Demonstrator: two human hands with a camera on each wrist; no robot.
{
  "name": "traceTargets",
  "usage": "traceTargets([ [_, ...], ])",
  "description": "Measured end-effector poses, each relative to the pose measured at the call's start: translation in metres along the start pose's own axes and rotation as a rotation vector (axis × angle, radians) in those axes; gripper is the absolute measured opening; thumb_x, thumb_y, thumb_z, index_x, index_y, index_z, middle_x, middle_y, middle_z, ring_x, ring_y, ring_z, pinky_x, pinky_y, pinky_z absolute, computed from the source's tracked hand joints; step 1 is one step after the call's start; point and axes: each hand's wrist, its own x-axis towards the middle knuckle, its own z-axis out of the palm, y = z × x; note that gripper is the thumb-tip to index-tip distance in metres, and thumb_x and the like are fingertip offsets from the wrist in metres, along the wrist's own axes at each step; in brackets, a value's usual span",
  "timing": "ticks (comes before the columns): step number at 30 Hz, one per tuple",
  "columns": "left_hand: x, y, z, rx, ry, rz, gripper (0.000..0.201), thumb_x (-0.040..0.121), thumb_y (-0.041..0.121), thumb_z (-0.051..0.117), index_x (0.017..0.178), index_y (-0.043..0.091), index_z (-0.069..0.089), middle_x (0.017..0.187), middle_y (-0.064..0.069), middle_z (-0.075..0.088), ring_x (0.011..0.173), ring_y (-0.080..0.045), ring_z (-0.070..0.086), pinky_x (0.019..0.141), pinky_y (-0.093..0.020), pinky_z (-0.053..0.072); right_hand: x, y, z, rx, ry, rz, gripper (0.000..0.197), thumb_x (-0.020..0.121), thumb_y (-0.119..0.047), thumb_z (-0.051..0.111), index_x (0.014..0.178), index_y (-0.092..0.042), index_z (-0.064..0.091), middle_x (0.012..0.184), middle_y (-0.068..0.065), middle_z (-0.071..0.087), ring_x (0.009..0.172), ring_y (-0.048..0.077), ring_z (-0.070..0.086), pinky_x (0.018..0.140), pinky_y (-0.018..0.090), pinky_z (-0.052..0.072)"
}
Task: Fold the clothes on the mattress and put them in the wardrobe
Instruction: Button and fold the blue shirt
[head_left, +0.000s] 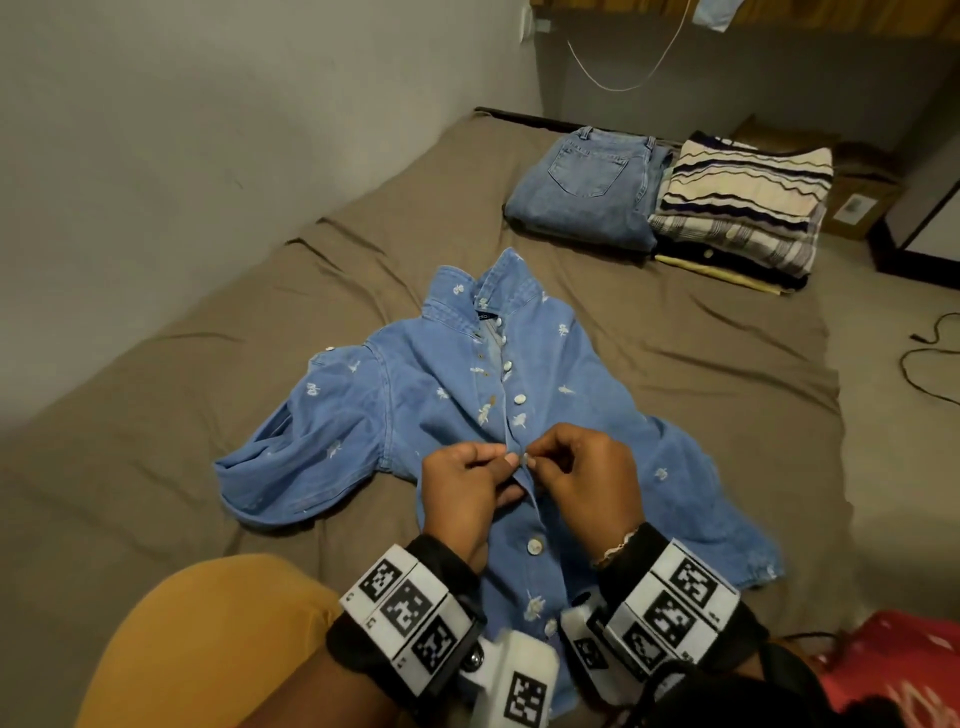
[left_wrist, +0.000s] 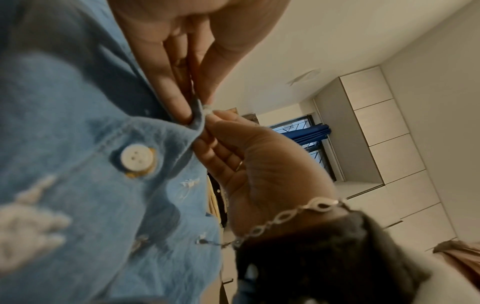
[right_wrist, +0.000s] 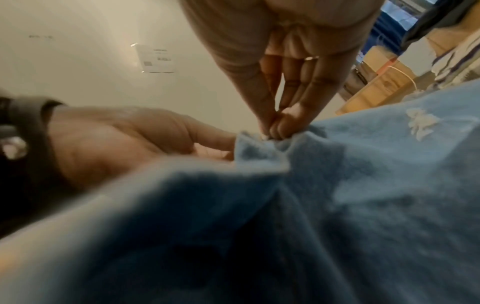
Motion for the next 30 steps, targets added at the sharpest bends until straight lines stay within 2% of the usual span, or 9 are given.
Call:
traceTargets([
  [2, -0.001, 0.001, 0.001, -0.005, 0.003, 0.003, 0.016, 0.085, -0.006, 0.059, 0.072, 0.004, 0.061, 0.066, -0.008, 0.063, 0.060, -0.013, 0.062, 0.053, -0.017, 0.052, -0.001, -0.001, 0.001, -0.043, 0.037, -0.032, 0.006, 0.075, -0.005, 0.069, 0.070, -0.010, 0.069, 0.069, 0.003, 0.070, 0.069, 0.023, 0.065, 0.069, 0.035, 0.051],
  [5, -0.001, 0.001, 0.000, 0.009, 0.012, 0.013, 0.017, 0.084, -0.006, 0.059, 0.071, 0.005, 0.061, 0.063, -0.007, 0.063, 0.061, -0.015, 0.061, 0.052, -0.019, 0.052, -0.002, -0.003, 0.000, 0.057, 0.027, 0.011, 0.007, 0.075, -0.005, 0.072, 0.069, -0.009, 0.069, 0.068, 0.002, 0.069, 0.066, 0.017, 0.064, 0.068, 0.034, 0.052],
  [10, -0.003, 0.001, 0.000, -0.005, 0.017, 0.020, 0.017, 0.084, -0.007, 0.059, 0.072, 0.005, 0.061, 0.058, -0.003, 0.063, 0.056, -0.011, 0.063, 0.052, -0.019, 0.053, -0.004, -0.001, 0.003, 0.095, 0.039, 0.020, 0.009, 0.075, -0.001, 0.070, 0.072, -0.010, 0.071, 0.070, 0.001, 0.071, 0.069, 0.016, 0.066, 0.070, 0.033, 0.053],
  [12, -0.003, 0.000, 0.001, -0.003, 0.020, 0.036, 0.017, 0.084, -0.007, 0.060, 0.073, 0.005, 0.061, 0.061, -0.005, 0.063, 0.056, -0.010, 0.062, 0.054, -0.019, 0.053, -0.004, 0.002, 0.005, 0.096, 0.047, 0.017, 0.011, 0.075, 0.000, 0.069, 0.072, -0.011, 0.071, 0.070, 0.000, 0.070, 0.070, 0.015, 0.066, 0.071, 0.033, 0.053],
  [16, -0.005, 0.000, 0.002, 0.027, 0.009, 0.091, 0.015, 0.084, -0.006, 0.060, 0.075, 0.006, 0.062, 0.070, -0.009, 0.063, 0.062, -0.012, 0.063, 0.056, -0.018, 0.054, -0.001, 0.003, 0.003, 0.194, 0.042, 0.079, 0.029, 0.072, 0.002, 0.072, 0.061, -0.023, 0.062, 0.060, -0.011, 0.064, 0.062, 0.004, 0.061, 0.065, 0.023, 0.051],
  [19, -0.007, 0.001, 0.005, 0.011, -0.056, 0.121, 0.018, 0.091, -0.002, 0.052, 0.079, 0.005, 0.064, 0.072, -0.008, 0.064, 0.063, -0.009, 0.064, 0.058, -0.018, 0.054, 0.003, 0.007, 0.000, 0.387, 0.047, 0.161, 0.036, 0.068, 0.009, 0.073, 0.058, -0.024, 0.062, 0.054, -0.010, 0.063, 0.058, 0.003, 0.059, 0.065, 0.022, 0.050],
  [22, -0.007, 0.002, 0.004, -0.007, -0.098, 0.102, 0.025, 0.094, -0.006, 0.042, 0.083, 0.003, 0.062, 0.069, -0.005, 0.067, 0.061, -0.006, 0.066, 0.058, -0.017, 0.054, 0.004, 0.009, -0.001, 0.444, 0.035, 0.164, 0.035, 0.071, 0.010, 0.070, 0.061, -0.023, 0.065, 0.058, -0.007, 0.066, 0.062, 0.007, 0.062, 0.070, 0.026, 0.051],
  [27, -0.004, 0.005, -0.001, -0.025, -0.071, 0.084, 0.021, 0.087, -0.013, 0.050, 0.077, 0.003, 0.060, 0.062, -0.004, 0.068, 0.056, -0.008, 0.066, 0.053, -0.016, 0.053, -0.003, 0.002, 0.001, 0.497, -0.096, 0.156, 0.028, 0.070, 0.006, 0.074, 0.072, -0.020, 0.066, 0.069, 0.003, 0.066, 0.067, 0.009, 0.061, 0.069, 0.021, 0.053],
  [30, -0.002, 0.005, -0.002, -0.035, -0.076, 0.048, 0.020, 0.088, -0.010, 0.050, 0.077, 0.003, 0.059, 0.053, -0.001, 0.065, 0.049, -0.007, 0.062, 0.051, -0.017, 0.053, -0.004, 0.005, 0.001, 0.329, -0.073, 0.067, 0.028, 0.072, 0.008, 0.071, 0.077, -0.018, 0.064, 0.068, -0.003, 0.063, 0.065, 0.004, 0.058, 0.067, 0.014, 0.049],
])
